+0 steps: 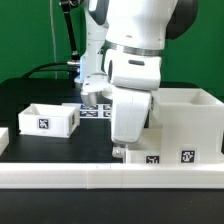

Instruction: Assemble drawer

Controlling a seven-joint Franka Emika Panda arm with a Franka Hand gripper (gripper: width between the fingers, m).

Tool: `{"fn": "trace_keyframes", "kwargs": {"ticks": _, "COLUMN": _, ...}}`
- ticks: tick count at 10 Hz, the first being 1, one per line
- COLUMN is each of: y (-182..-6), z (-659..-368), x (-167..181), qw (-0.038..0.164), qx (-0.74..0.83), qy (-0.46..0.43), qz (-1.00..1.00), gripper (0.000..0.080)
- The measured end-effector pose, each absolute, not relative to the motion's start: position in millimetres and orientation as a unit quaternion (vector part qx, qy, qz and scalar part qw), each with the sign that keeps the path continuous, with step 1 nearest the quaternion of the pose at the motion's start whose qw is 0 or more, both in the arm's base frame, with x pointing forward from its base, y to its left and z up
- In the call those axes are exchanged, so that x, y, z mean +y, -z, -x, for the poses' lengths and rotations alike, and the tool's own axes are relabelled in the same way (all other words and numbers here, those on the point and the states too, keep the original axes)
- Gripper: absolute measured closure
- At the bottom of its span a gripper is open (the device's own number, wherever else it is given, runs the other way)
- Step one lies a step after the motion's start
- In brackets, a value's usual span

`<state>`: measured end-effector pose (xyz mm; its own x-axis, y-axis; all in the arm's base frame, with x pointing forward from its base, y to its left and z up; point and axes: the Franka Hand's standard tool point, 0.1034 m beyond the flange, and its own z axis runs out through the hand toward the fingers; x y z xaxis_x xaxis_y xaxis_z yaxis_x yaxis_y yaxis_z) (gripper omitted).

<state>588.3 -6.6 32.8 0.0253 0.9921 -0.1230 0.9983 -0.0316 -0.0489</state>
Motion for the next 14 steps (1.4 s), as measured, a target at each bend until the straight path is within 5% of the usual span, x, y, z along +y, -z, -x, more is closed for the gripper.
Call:
{"fn": "trace_keyframes", "kwargs": {"ticks": 6, "y": -31.8, "z": -588, "x": -9, "qw": 0.021, "qx": 0.701, "qy": 0.059, "qz": -0.710, "gripper": 0.0151}}
{"fn": "trace_keyframes", "kwargs": {"ticks": 10, "y": -33.7, "z": -591, "x": -7, "qw": -0.028, "qx": 0.703, "qy": 0.009, "qz": -0.711, "gripper": 0.0151}}
{"fn": "trace_keyframes", "kwargs": {"ticks": 14, "y": -32.1, "z": -589, "x": 4, "qw": -0.028, "qx": 0.702, "qy": 0.011, "qz": -0.711, "gripper": 0.0151}}
